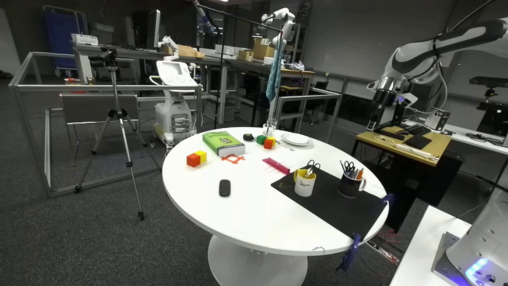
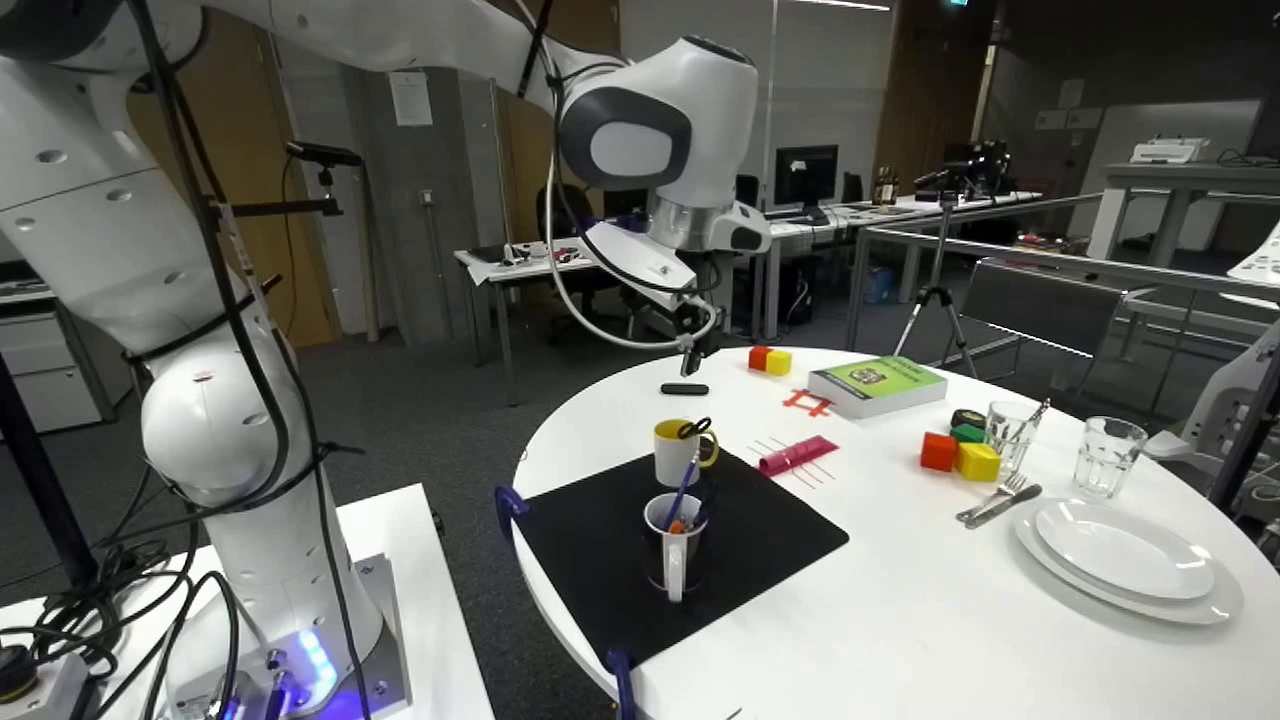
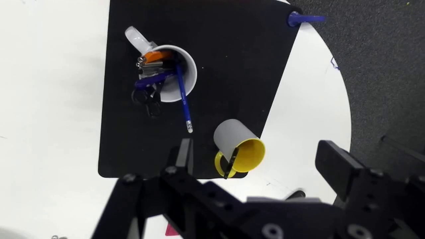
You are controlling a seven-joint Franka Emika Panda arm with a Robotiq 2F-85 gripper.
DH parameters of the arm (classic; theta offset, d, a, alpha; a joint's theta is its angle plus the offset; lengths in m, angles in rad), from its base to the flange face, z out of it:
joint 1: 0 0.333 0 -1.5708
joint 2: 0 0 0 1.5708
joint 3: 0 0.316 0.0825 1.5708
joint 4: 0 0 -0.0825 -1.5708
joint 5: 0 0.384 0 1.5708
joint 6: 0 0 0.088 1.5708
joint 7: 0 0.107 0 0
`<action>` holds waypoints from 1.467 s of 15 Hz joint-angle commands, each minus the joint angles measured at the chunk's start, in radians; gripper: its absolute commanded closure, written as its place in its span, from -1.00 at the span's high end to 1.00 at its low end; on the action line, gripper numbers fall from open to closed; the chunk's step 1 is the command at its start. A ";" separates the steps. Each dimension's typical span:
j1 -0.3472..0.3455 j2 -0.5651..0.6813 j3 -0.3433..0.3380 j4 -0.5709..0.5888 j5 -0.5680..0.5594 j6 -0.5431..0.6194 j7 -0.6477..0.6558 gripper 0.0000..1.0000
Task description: Move the scissors from the right cup to the left cup
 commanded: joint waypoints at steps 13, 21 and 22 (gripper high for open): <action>-0.152 0.251 0.044 0.224 0.118 -0.051 -0.238 1.00; -0.234 0.414 0.090 0.357 0.193 -0.050 -0.316 1.00; -0.244 0.431 0.097 0.372 0.185 -0.055 -0.313 1.00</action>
